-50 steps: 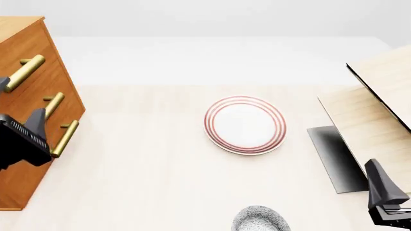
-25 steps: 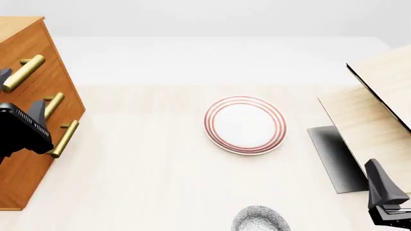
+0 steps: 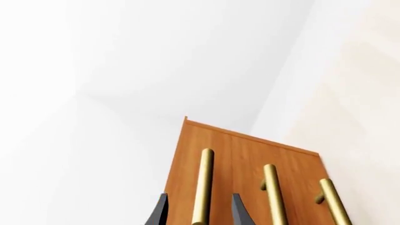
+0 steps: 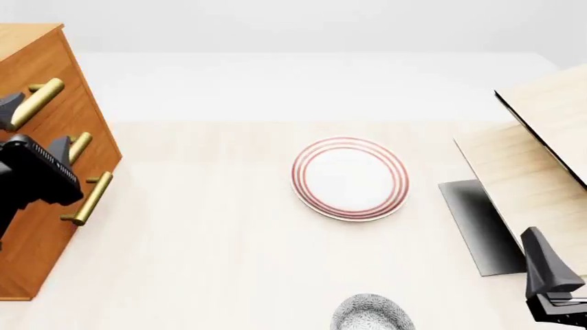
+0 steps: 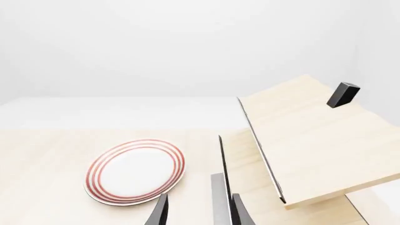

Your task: Open the top drawer of the cabinet and put the bowl in it.

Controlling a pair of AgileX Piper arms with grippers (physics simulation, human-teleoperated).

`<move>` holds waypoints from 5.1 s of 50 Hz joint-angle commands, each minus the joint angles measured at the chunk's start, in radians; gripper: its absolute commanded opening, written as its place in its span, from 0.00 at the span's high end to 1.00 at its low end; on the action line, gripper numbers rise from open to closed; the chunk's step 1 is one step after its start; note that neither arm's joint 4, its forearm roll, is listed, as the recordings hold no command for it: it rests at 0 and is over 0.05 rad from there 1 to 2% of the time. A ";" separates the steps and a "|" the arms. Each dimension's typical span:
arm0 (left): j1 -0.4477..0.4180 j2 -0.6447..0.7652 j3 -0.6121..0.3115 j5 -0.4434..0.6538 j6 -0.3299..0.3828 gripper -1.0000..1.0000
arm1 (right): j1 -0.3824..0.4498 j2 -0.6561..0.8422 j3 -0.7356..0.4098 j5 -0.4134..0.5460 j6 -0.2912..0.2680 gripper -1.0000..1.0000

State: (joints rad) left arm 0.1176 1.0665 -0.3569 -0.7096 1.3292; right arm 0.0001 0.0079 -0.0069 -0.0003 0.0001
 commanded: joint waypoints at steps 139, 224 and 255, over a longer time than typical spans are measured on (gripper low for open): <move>0.081 0.130 -0.007 -0.070 0.026 1.00 | 0.000 -0.001 0.002 -0.001 0.000 0.00; -0.233 0.021 -0.034 0.023 0.124 1.00 | 0.000 -0.001 0.002 -0.001 0.000 0.00; -0.311 -0.018 0.006 -0.001 0.157 1.00 | 0.000 -0.001 0.002 -0.001 0.000 0.00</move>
State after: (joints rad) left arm -0.1424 1.1191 -0.3802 -0.7016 1.4696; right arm 0.0001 0.0079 -0.0069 -0.0003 0.0001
